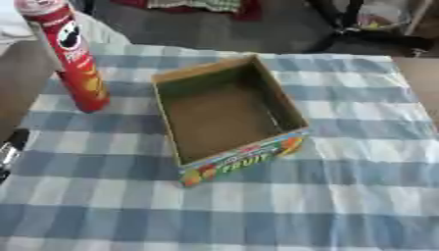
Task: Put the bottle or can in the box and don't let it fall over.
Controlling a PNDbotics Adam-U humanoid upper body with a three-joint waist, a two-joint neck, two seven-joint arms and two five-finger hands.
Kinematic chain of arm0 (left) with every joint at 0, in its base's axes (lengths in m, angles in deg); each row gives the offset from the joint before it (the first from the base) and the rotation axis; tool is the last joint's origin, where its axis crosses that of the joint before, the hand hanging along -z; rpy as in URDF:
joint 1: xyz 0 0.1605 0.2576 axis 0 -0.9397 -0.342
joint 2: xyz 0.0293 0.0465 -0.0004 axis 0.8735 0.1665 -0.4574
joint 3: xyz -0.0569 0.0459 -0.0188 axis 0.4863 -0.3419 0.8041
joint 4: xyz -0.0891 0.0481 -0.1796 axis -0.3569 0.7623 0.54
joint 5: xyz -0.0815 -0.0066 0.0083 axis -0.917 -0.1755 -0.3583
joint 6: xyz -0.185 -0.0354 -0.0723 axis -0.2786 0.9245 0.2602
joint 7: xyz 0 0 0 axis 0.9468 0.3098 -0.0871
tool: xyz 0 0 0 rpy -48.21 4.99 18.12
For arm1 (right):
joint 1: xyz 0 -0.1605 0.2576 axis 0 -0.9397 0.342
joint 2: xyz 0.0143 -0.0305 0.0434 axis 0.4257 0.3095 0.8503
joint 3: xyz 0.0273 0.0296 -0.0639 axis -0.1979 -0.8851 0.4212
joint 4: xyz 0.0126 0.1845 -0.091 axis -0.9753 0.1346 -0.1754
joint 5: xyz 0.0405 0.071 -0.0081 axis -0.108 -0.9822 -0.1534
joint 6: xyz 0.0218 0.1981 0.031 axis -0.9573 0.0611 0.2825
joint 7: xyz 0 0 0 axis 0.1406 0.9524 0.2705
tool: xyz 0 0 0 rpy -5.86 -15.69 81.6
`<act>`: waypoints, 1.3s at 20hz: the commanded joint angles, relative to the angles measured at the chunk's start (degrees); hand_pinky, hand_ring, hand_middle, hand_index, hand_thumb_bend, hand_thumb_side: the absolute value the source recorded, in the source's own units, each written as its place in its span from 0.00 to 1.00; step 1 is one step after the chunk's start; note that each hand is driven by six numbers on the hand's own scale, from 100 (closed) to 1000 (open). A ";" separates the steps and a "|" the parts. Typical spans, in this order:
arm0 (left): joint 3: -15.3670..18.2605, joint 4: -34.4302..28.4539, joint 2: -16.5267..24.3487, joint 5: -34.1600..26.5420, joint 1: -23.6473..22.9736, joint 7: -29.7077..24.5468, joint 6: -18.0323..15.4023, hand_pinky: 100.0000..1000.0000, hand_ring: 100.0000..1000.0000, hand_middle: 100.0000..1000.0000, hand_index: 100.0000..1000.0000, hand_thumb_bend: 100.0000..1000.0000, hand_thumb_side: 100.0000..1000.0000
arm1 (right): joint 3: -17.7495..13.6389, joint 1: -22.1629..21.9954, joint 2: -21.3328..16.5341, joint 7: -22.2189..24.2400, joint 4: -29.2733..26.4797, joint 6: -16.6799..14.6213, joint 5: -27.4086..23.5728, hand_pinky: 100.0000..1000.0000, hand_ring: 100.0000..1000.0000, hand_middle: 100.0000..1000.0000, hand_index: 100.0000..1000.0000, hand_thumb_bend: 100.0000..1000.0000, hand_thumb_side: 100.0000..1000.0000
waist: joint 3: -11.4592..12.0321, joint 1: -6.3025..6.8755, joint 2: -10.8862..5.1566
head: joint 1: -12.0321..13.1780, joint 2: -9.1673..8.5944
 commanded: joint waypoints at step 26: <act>-3.48 2.35 9.04 -3.36 4.88 3.16 14.88 1.00 1.00 0.80 0.81 0.83 0.00 | -1.05 -1.02 -2.19 -0.08 -1.04 -0.52 -0.52 0.85 1.00 0.89 0.76 0.00 0.79 | 0.52 0.49 -4.26 | -3.13 2.58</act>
